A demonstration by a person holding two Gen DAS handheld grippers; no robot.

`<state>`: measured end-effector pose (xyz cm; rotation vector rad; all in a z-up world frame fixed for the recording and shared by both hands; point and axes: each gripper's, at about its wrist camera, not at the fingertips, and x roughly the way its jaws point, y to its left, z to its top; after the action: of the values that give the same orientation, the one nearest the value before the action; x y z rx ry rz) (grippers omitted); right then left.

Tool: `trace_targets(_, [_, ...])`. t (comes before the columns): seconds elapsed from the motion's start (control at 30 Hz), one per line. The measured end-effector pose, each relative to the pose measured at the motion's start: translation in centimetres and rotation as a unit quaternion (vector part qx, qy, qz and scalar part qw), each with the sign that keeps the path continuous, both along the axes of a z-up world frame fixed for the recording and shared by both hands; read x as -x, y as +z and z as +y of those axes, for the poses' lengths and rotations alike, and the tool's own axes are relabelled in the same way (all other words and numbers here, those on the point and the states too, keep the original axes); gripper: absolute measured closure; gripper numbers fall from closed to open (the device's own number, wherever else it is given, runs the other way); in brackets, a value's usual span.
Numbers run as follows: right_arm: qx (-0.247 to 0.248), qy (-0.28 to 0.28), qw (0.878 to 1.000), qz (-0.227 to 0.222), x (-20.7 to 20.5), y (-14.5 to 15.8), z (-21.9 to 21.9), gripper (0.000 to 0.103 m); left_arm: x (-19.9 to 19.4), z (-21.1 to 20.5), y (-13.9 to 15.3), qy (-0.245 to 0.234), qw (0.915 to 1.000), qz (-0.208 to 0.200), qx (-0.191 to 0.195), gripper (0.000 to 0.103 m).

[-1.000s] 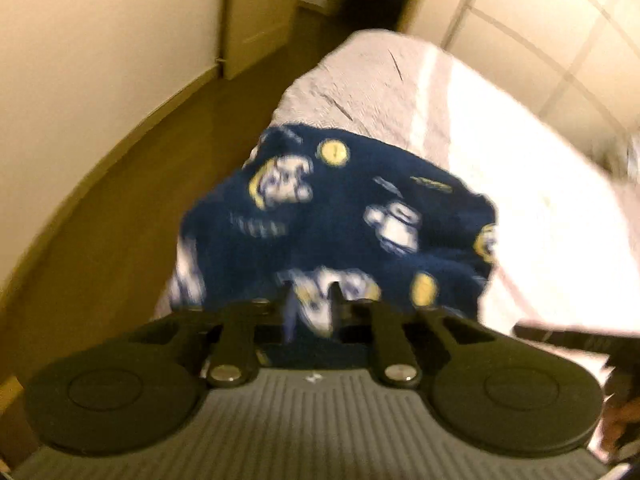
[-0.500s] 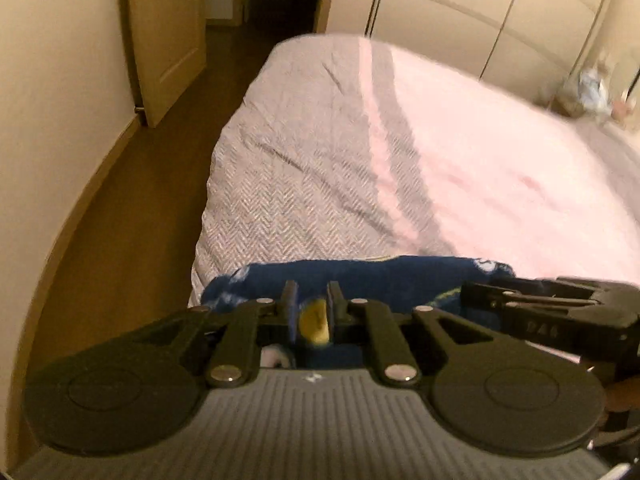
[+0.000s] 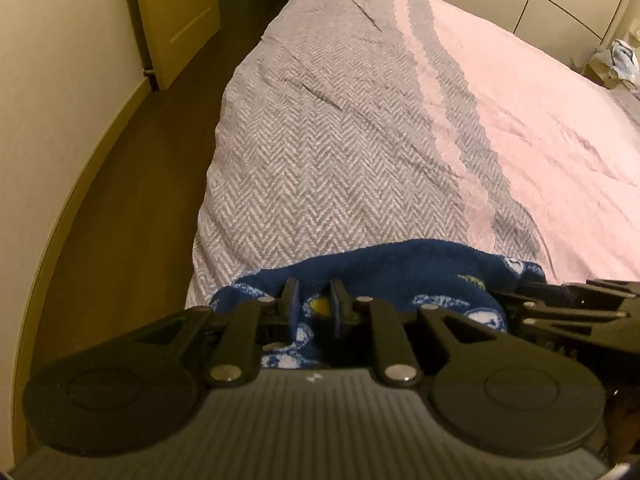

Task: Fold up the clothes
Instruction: 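Lower the navy bundle onto the bed and open both grippers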

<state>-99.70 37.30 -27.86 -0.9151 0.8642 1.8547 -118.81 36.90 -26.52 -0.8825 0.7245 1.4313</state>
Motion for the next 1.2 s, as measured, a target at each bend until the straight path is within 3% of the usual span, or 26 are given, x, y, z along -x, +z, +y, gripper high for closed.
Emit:
trace_targets(0.2, [-0.018,0.003,0.998,0.059,-3.4,5.3,-0.7,0.062,0.6,-3.4,5.1,0.002,0.9991,-0.009,-0.042,0.088])
trace_targets(0.4, [-0.026,0.042,0.997,0.062,-6.4,9.2,-6.4,0.062,-0.1,-10.3,8.8,0.011,0.9992,0.006,-0.039,0.089])
trace_targets(0.53, [-0.003,0.072,0.996,0.056,-6.2,8.8,-10.6,0.062,-1.9,-13.7,8.0,-0.005,0.9997,0.014,-0.017,0.088])
trace_targets(0.7, [0.037,0.096,0.995,0.001,-4.1,4.2,-12.6,0.062,-2.4,-14.9,4.1,0.020,0.9990,0.020,0.034,0.089])
trace_targets(0.83, [0.007,0.094,0.995,0.011,-4.3,6.8,-13.4,0.062,-3.1,-16.0,6.5,0.013,0.9985,0.051,0.016,0.089])
trace_targets(0.93, [-0.001,0.082,0.996,0.028,-5.2,8.5,-14.2,0.062,-3.1,-16.8,7.7,0.028,0.9982,0.050,0.017,0.087])
trace_targets(1.0, [0.006,0.084,0.996,0.019,-5.2,8.3,-14.7,0.062,-3.4,-16.9,7.3,0.042,0.9972,0.053,0.033,0.077])
trace_targets(1.1, [0.045,0.084,0.995,-0.007,-4.6,6.1,-15.0,0.062,-4.1,-16.5,6.6,0.056,0.9944,0.068,0.059,0.075])
trace_targets(1.2, [0.042,0.087,0.995,-0.008,-5.0,7.0,-15.5,0.062,-4.9,-17.0,7.7,0.065,0.9919,0.089,0.063,0.072])
